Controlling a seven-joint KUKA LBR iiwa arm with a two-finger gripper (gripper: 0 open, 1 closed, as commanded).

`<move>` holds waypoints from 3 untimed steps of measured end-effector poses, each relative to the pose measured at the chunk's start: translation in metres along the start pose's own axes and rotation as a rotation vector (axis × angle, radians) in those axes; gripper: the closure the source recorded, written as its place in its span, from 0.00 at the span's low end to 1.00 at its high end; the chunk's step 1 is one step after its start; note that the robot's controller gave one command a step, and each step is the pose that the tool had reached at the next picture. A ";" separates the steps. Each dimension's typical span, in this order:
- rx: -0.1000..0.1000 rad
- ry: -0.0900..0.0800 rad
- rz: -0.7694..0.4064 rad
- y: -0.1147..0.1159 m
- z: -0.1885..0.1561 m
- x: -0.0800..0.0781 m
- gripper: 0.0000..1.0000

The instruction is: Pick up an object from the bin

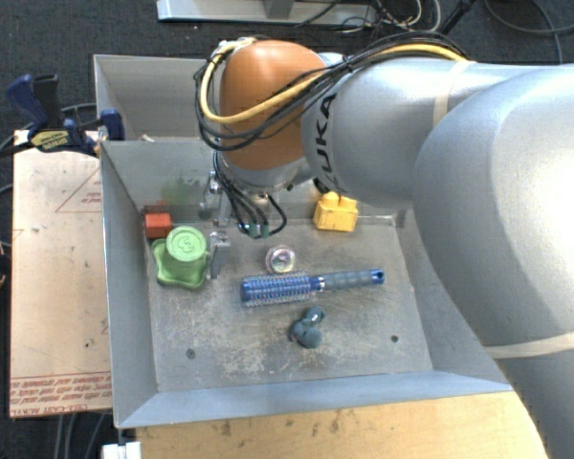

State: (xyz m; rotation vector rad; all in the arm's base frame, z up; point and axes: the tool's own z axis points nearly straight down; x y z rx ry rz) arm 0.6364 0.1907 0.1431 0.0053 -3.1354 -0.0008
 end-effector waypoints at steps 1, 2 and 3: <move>-0.003 -0.009 0.325 0.016 0.059 -0.011 0.00; 0.000 -0.003 0.327 0.015 0.062 -0.010 1.00; -0.004 -0.017 0.239 0.011 -0.074 -0.007 1.00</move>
Offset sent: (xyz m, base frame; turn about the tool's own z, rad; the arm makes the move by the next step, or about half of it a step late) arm 0.0115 0.0172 -0.0731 0.3333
